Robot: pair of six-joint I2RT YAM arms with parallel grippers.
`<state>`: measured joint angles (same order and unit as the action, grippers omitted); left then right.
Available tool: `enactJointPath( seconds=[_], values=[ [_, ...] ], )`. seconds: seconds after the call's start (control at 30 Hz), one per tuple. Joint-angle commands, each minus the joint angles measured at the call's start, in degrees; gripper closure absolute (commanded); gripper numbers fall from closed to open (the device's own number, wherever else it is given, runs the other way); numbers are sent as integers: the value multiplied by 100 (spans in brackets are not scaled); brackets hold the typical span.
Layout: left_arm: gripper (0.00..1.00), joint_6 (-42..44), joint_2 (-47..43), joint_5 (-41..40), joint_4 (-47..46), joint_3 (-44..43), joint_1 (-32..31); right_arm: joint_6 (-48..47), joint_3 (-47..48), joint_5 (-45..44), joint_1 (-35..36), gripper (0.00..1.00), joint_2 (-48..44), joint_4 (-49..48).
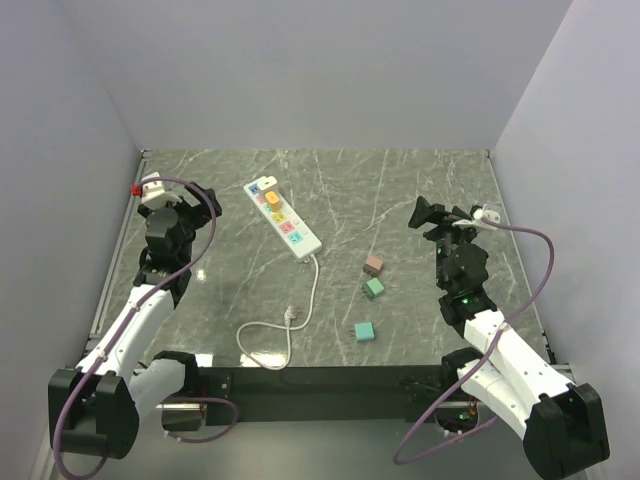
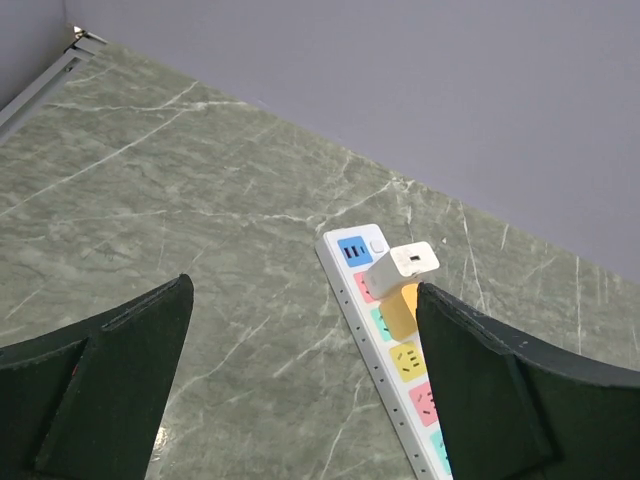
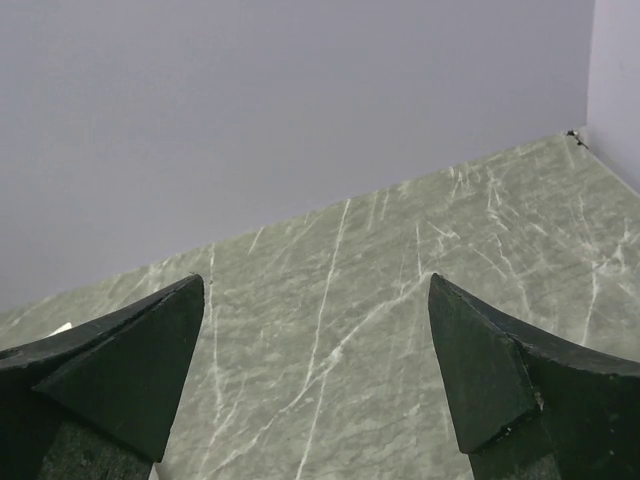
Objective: Insert the plug
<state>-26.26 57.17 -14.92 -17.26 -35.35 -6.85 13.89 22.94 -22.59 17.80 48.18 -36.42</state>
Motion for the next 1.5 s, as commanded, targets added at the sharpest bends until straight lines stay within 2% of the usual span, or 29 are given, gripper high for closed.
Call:
enactJointPath(
  seconds=[0.0,0.23,0.47,0.57,0.7,0.87,1.1,1.27,1.47],
  values=[
    [1,-89,-162,-126,-225,-139,-35,333,-9,-272,21,1,-99,-199],
    [1,-380,-197,59,-621,107,-36,395,290,-176,13,0,-55,478],
    [1,-380,-188,-82,-603,177,-27,562,439,-123,4,0,-230,1066],
    [1,-257,-232,260,-883,309,-35,711,658,-88,4,0,-239,1619],
    [1,-292,-224,595,-1069,398,-27,975,1168,158,21,2,-178,2918],
    [2,-283,-74,682,-850,257,-35,1195,1204,720,48,5,-55,3545],
    [3,-186,312,840,-779,29,-97,1327,1327,440,592,8,902,4292],
    [3,-116,436,999,-771,-33,-167,1572,1555,695,803,9,1587,4275],
    [2,348,471,1211,-946,-77,-553,2196,2153,500,1251,10,3010,4407]
  ],
)
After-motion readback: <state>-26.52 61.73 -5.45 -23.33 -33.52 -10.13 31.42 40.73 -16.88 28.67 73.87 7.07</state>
